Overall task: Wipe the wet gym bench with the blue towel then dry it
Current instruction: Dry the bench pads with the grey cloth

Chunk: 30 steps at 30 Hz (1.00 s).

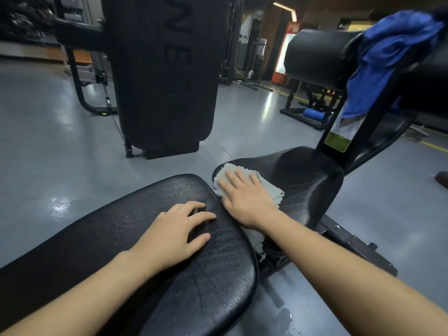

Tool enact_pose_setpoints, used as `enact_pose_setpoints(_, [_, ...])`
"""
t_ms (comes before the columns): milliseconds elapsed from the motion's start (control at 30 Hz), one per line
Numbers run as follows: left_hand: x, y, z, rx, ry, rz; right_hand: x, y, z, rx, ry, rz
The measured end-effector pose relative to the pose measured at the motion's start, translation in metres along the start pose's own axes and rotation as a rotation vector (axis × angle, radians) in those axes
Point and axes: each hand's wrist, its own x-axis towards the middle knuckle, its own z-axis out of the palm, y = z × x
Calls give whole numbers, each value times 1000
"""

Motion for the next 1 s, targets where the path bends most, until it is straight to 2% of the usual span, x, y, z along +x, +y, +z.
enact_pose_setpoints(267, [-4, 9, 0, 12, 41, -36, -102, 23, 9, -18, 141, -17])
enact_pose_setpoints(567, [0, 11, 3, 28, 62, -57, -129, 71, 20, 85, 222, -154])
enact_pose_setpoints(767, [0, 11, 7, 3, 90, -71, -118, 123, 29, 396, 371, 67])
enact_pose_setpoints(1000, [0, 10, 7, -13, 87, -67, -99, 162, 30, 417, 429, 241])
